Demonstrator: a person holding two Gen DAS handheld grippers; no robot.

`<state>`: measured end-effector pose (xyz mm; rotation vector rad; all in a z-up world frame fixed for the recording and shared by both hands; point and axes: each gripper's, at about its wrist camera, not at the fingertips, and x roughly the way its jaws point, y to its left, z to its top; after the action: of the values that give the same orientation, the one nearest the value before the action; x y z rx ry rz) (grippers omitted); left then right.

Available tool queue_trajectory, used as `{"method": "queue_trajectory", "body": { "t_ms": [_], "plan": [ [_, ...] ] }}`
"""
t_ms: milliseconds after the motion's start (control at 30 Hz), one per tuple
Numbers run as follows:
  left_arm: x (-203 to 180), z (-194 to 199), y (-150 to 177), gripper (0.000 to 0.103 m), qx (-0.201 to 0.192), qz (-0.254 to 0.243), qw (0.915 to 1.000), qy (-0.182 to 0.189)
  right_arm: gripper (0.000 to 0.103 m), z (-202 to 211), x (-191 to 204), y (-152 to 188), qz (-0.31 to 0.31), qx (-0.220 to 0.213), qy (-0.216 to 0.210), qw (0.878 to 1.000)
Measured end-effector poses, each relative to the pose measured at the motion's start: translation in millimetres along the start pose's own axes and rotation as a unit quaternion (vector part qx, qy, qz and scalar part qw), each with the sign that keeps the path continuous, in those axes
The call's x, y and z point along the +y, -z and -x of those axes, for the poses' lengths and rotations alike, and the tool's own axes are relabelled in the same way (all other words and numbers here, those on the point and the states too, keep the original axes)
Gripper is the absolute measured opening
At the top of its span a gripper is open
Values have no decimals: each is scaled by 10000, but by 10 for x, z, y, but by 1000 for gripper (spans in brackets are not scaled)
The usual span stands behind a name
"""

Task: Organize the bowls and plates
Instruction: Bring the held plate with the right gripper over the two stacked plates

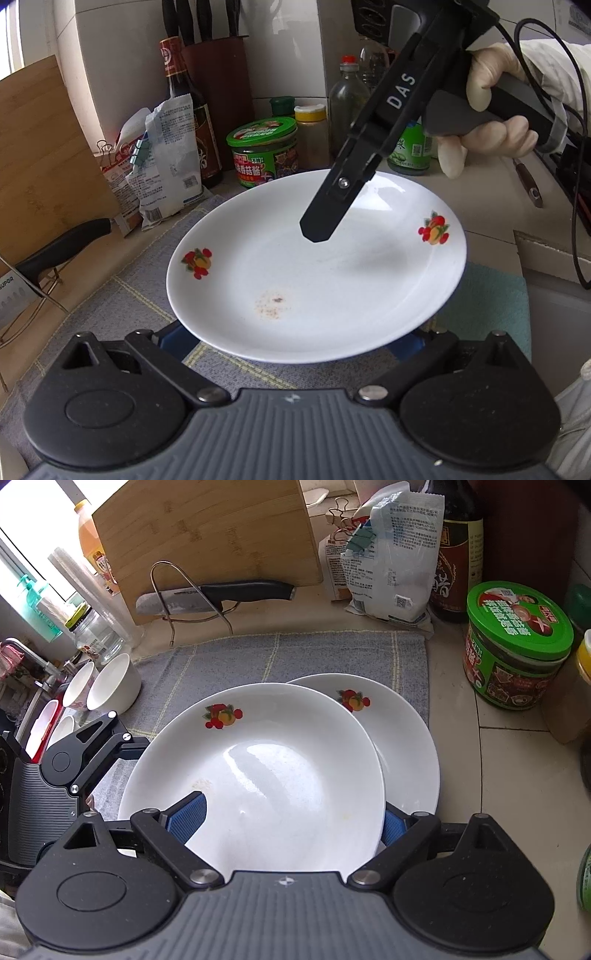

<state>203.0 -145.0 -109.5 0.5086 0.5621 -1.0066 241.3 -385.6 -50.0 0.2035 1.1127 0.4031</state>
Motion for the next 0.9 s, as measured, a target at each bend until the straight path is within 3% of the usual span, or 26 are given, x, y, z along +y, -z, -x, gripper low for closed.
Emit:
{"method": "queue_trajectory", "body": {
  "t_ms": [900],
  "plan": [
    [15,-164,-66,102,276,-182,9993,166,96,-90,-85,25,-264,238,206,9992]
  ]
}}
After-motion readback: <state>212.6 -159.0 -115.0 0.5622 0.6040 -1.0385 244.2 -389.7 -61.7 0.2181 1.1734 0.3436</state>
